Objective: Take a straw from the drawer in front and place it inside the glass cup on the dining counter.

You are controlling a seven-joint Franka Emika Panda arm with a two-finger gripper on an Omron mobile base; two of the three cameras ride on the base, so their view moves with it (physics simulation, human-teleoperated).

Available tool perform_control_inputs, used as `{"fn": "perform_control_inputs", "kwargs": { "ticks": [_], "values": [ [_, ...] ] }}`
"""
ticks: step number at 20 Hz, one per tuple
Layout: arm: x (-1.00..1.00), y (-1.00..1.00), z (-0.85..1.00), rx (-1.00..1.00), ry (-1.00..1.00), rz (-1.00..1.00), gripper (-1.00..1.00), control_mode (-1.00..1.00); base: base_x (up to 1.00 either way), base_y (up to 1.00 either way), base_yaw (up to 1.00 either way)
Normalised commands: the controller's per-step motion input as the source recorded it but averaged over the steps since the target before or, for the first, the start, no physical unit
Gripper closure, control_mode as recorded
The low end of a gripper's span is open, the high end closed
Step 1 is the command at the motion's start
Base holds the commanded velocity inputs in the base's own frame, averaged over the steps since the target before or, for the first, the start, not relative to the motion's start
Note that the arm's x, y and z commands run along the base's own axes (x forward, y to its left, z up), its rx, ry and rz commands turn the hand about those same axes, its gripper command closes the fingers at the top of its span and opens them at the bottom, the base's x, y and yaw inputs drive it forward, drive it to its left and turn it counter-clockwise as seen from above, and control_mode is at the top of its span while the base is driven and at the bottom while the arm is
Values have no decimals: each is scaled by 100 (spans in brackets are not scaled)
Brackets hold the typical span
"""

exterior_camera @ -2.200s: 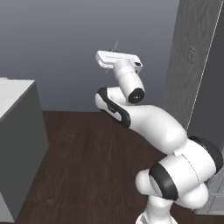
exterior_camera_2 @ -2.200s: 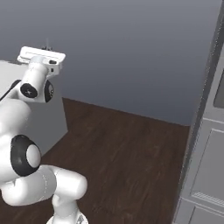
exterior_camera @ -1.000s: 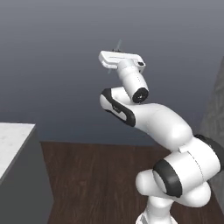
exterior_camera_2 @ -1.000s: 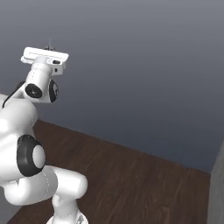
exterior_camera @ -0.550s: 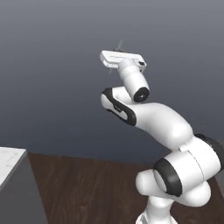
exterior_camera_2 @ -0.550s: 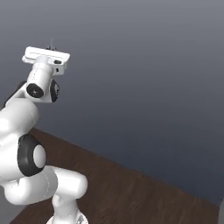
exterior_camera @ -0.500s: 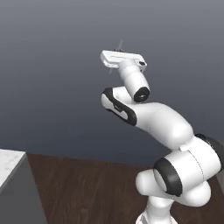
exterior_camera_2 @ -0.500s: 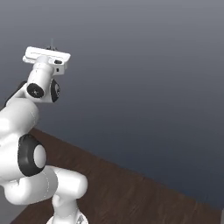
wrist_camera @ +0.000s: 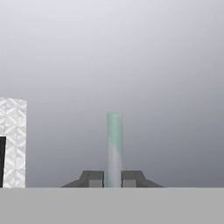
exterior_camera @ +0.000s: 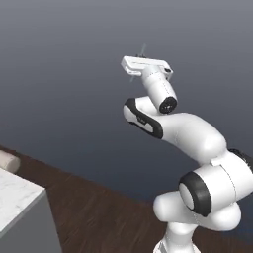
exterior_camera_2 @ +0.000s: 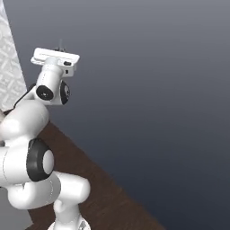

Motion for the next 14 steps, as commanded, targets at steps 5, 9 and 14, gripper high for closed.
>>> {"fn": "perform_control_inputs", "kwargs": {
  "ticks": [5,9,14],
  "values": [
    [0,0,0,0,0,0,100,100,100,-12,64],
    [0,0,0,0,0,0,100,100,100,-14,65],
    [0,0,0,0,0,0,100,100,79,-29,67]
  ]
}}
